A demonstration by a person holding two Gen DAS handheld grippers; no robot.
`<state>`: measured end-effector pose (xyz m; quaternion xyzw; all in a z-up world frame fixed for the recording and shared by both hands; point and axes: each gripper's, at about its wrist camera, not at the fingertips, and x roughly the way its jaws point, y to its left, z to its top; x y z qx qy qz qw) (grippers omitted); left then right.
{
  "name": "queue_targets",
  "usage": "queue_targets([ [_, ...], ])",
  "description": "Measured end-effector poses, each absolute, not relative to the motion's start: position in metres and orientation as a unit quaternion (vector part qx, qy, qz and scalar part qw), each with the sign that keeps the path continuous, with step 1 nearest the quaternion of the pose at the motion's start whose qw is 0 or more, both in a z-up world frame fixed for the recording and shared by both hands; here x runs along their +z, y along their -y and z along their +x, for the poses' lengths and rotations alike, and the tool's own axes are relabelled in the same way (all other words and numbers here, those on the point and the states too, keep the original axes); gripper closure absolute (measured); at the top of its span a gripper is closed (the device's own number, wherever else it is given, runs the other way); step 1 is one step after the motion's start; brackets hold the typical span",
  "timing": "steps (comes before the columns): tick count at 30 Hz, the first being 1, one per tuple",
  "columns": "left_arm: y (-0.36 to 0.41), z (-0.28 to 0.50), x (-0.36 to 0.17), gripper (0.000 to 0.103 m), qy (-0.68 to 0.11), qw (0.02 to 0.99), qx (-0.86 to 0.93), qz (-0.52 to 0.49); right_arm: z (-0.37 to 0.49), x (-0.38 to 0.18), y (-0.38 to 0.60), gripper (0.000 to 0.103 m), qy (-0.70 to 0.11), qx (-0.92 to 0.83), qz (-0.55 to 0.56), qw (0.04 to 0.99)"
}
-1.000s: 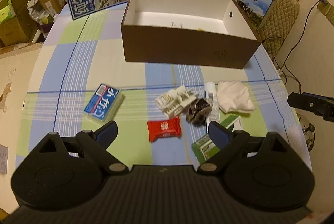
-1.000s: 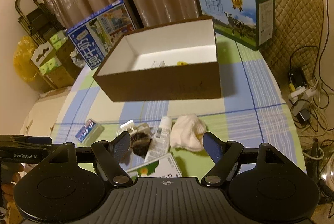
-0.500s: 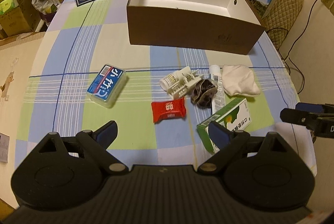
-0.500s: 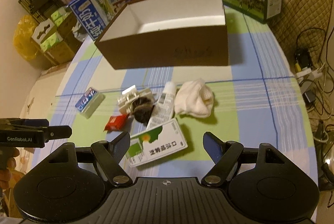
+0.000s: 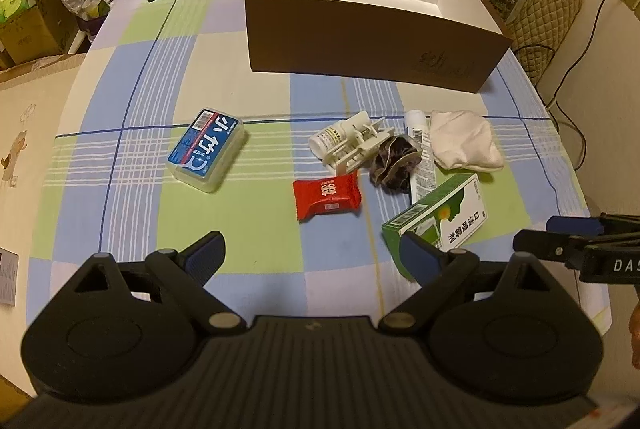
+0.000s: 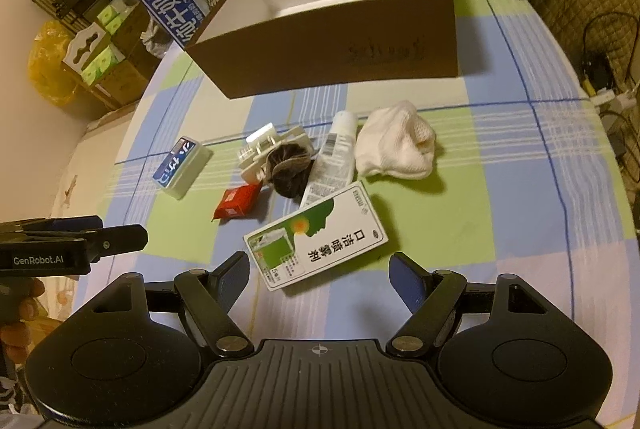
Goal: Organize objects
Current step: 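Withdraw both tools from the box back over the table items, then grasp the green-and-white mouth spray box with the right gripper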
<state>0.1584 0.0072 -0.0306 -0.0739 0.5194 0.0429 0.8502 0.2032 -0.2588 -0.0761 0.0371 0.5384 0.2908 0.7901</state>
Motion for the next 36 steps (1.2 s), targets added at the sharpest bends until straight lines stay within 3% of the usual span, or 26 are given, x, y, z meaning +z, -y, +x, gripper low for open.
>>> queue_targets([
  [10,-0.011,0.156,-0.036,0.011,-0.525,0.846,0.043,-0.078,0.206,-0.093,0.255,0.029,-0.566,0.282,0.078,0.771],
  [25,-0.045,0.154,-0.048,0.01,-0.532,0.839,0.077,-0.087,0.236,-0.156,0.271,0.029,-0.602,0.153,0.362,0.695],
  [36,-0.064,0.151,-0.055,0.01,-0.539,0.832,0.09,-0.099,0.25,-0.169,0.242,0.029,-0.606,0.102,0.296,0.731],
])
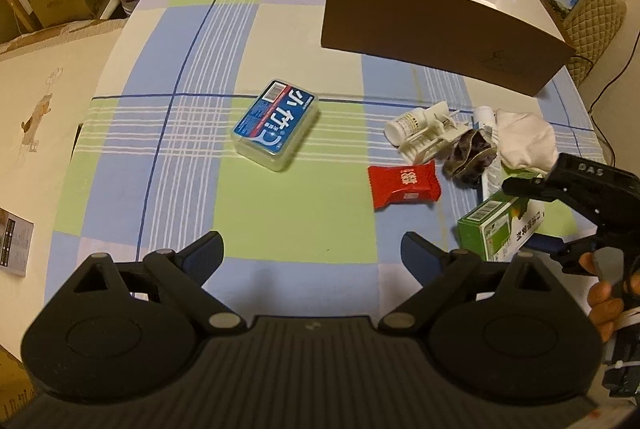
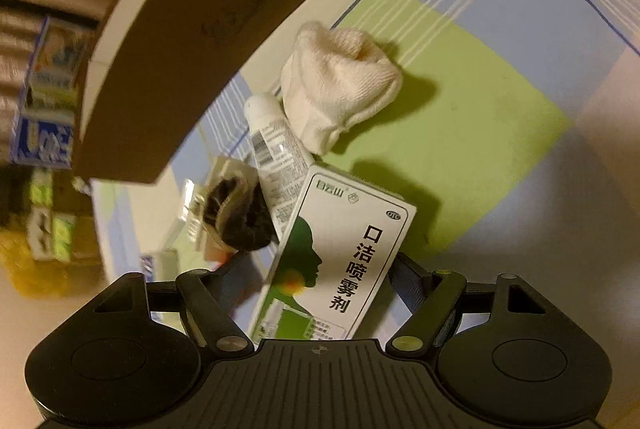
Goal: Organize objects
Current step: 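Grasp the green-and-white mouth spray box with the right gripper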
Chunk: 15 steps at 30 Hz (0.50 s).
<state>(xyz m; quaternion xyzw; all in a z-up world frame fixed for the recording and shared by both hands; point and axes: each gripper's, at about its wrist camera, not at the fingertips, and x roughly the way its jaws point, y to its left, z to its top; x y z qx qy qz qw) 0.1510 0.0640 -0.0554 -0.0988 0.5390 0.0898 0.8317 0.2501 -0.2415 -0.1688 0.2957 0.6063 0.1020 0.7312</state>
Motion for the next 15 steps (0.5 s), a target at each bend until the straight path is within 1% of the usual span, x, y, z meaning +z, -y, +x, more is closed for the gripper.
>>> queue_targets([
  [2,-0.066,0.151,-0.057,0.01,-0.54,0.83,0.091,-0.1,0.249,-0.166,0.234,0.04,-0.607,0.113,0.251,0.746],
  [5,-0.069,0.153,-0.059,0.01,-0.542,0.829,0.092,-0.103,0.246,-0.156,0.225,0.047,-0.601,0.135,0.17,0.769],
  [10,-0.069,0.159,-0.062,0.009,-0.544,0.828,0.087,-0.102,0.241,-0.148,0.227,0.049,-0.588,0.162,0.033,0.792],
  [13,-0.067,0.162,-0.063,0.01,-0.544,0.829,0.081,-0.102,0.238,-0.149,0.239,0.049,-0.577,0.167,-0.015,0.8],
  [15,-0.066,0.164,-0.065,0.009,-0.544,0.83,0.077,-0.101,0.241,-0.149,0.248,0.049,-0.567,0.174,-0.025,0.805],
])
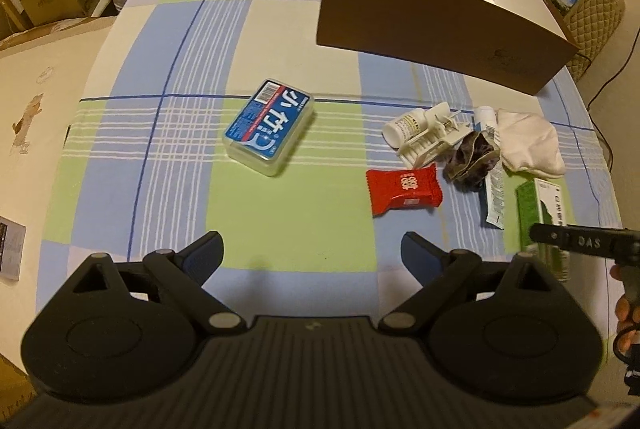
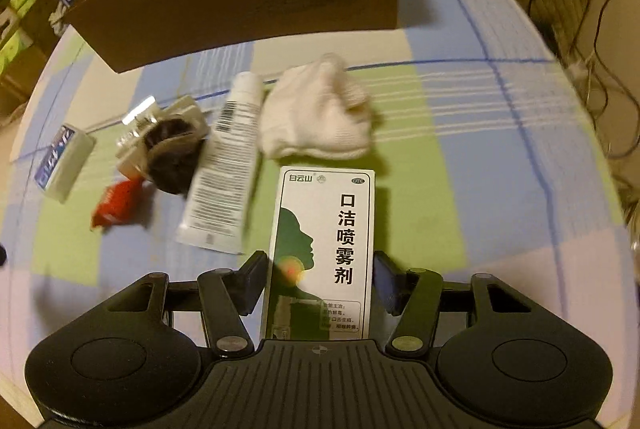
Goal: Organize objects
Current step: 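Grasp the green-and-white mouth spray box with the right gripper, then grasp the blue toothpick case with the left gripper while the right gripper holds the spray box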
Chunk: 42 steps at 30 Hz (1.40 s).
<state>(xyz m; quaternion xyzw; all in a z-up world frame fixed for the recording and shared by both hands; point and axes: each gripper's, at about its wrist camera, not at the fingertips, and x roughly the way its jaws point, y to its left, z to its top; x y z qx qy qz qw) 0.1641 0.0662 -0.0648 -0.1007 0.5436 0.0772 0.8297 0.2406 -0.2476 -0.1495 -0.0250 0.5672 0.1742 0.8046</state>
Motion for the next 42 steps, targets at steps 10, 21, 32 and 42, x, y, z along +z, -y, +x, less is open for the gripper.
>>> queue_targets([
  [10,-0.063,0.174,-0.073,0.009,-0.543,0.833,0.066,-0.088,0.248,-0.155,0.281,0.048,-0.567,0.162,0.009,0.808],
  [21,-0.077,0.187,-0.086,0.01,-0.525,0.846,0.062,-0.065,0.245,-0.163,0.264,0.049,-0.54,0.168,-0.071,0.821],
  [32,-0.109,0.235,-0.109,0.013,-0.515,0.856,0.037,-0.03,0.25,-0.164,0.277,0.049,-0.541,0.16,-0.062,0.824],
  [42,-0.121,0.273,-0.145,0.031,-0.543,0.84,0.018,-0.004,0.25,-0.165,0.272,0.049,-0.538,0.151,-0.073,0.826],
])
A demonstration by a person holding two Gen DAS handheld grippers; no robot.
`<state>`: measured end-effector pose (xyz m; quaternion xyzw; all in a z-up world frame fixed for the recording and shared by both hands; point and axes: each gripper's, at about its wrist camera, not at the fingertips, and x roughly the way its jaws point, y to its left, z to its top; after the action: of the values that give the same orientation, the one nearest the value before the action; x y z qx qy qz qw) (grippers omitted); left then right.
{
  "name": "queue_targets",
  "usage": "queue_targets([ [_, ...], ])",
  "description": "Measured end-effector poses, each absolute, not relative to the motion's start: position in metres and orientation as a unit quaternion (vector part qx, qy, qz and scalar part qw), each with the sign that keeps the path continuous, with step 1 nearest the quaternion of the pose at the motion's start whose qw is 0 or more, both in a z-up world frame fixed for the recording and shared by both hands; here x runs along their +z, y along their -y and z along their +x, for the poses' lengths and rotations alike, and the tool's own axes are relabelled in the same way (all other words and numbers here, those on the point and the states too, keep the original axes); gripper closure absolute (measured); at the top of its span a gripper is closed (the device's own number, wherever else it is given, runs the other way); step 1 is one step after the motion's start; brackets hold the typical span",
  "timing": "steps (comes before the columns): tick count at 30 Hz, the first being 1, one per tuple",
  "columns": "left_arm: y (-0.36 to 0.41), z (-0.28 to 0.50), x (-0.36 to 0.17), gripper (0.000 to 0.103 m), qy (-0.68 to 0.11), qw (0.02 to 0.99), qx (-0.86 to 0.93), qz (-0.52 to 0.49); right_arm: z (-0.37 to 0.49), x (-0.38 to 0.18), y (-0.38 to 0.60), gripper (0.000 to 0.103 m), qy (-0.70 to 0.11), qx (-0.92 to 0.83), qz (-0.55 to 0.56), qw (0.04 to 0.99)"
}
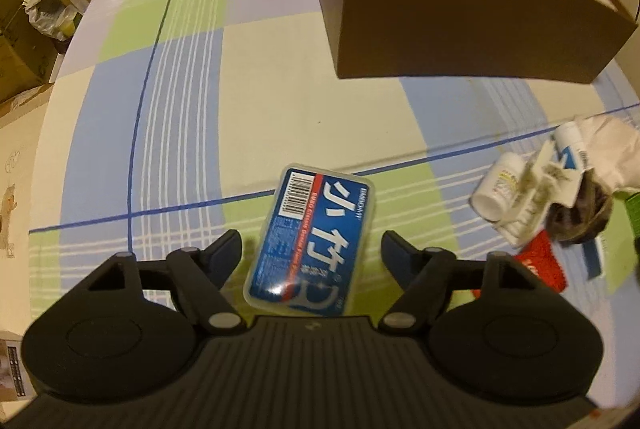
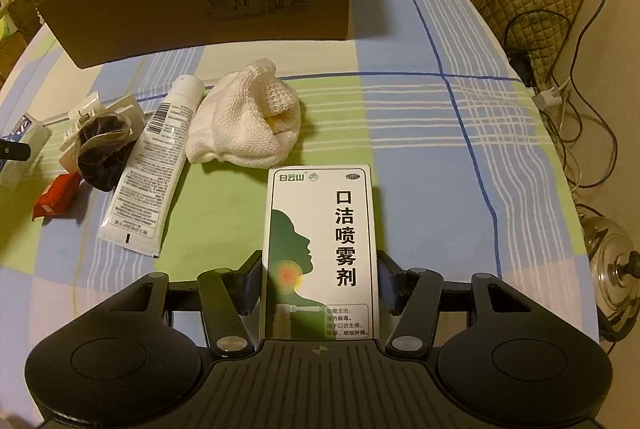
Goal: Organize objects
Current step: 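Grasp the blue toothpick case with the left gripper while the right gripper holds the spray box, then carry the toothpick case and spray box into the brown box with both grippers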
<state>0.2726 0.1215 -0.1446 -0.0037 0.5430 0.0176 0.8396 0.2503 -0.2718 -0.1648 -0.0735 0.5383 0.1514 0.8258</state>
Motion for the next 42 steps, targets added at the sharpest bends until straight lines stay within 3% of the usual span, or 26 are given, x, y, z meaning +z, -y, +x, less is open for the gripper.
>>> queue_targets([
  [10,-0.123,0.278,-0.155,0.048,-0.549,0.836,0.009,0.002,0.248,-0.166,0.269,0.049,-0.535,0.15,-0.088,0.827],
  [23,-0.115,0.257,-0.136,0.049,-0.539,0.842,0.016,-0.008,0.241,-0.158,0.28,0.05,-0.533,0.158,-0.068,0.829],
  [42,-0.061,0.262,-0.057,0.049,-0.474,0.88,-0.02,-0.02,0.259,-0.078,0.282,0.05,-0.473,0.225,-0.022,0.851],
])
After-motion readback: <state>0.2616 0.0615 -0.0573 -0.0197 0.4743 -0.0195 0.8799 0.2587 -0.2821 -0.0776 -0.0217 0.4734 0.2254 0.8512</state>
